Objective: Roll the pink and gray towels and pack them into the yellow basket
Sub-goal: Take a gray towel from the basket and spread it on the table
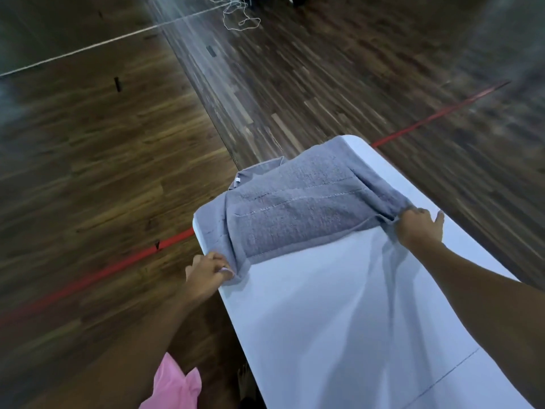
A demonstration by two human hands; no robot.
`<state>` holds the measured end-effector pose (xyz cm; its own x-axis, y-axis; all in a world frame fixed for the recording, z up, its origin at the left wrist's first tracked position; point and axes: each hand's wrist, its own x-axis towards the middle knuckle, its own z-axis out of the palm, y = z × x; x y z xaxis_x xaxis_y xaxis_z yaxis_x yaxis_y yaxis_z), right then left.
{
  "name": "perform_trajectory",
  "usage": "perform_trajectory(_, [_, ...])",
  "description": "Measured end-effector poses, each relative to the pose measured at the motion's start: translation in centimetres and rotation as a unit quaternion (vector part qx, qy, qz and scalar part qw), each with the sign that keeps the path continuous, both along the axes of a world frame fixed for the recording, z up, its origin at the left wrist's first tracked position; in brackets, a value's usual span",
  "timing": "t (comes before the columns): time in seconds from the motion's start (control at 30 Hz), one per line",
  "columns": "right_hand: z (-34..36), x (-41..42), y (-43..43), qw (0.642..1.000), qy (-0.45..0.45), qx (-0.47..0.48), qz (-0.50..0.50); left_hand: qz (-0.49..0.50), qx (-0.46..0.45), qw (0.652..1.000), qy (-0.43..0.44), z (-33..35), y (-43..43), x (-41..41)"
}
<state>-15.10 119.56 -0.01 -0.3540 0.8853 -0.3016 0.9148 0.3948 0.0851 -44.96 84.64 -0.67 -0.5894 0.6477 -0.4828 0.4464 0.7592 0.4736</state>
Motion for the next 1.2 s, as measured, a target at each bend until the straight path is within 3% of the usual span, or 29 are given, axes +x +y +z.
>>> perform_trajectory(0.07, [-1.1, 0.5, 0.4, 0.999, -0.024, -0.018, 0.015, -0.062, 0.012, 0.994, 0.094, -0.8, 0.1, 0.8])
perform_trajectory(0.17, [-1.8, 0.4, 0.9, 0.997, -0.047, -0.041, 0.04, -0.102, 0.061, 0.989, 0.092, -1.8, -0.1, 1.3])
perform_trajectory(0.23, [-1.3, -0.3, 0.9, 0.998, -0.038, -0.029, 0.034, -0.075, 0.069, 0.991, 0.081, -2.3, 0.2, 1.5])
perform_trajectory(0.4, [-1.8, -3.3, 3.2, 0.999, -0.002, -0.046, -0.006, -0.003, 0.105, 0.98, 0.169, -2.2, 2.9, 1.3])
perform_trajectory(0.53, [-1.7, -6.0, 4.5, 0.998, 0.008, -0.026, -0.05, 0.065, 0.151, 0.97, 0.181, -3.2, 5.2, 0.2])
perform_trajectory(0.67, [-2.7, -8.6, 4.4, 0.996, 0.073, 0.04, -0.037, 0.035, 0.118, 0.972, 0.199, -5.9, 7.0, -1.2])
perform_trajectory(0.83, [-7.3, -10.5, 3.6, 0.985, 0.169, -0.001, -0.026, 0.066, 0.171, 0.969, 0.168, -7.7, 7.5, -0.6])
perform_trajectory(1.2, [-8.2, -4.7, 1.6, 0.975, 0.211, -0.051, -0.05, 0.116, 0.048, 0.977, 0.174, -8.5, 3.7, 5.2])
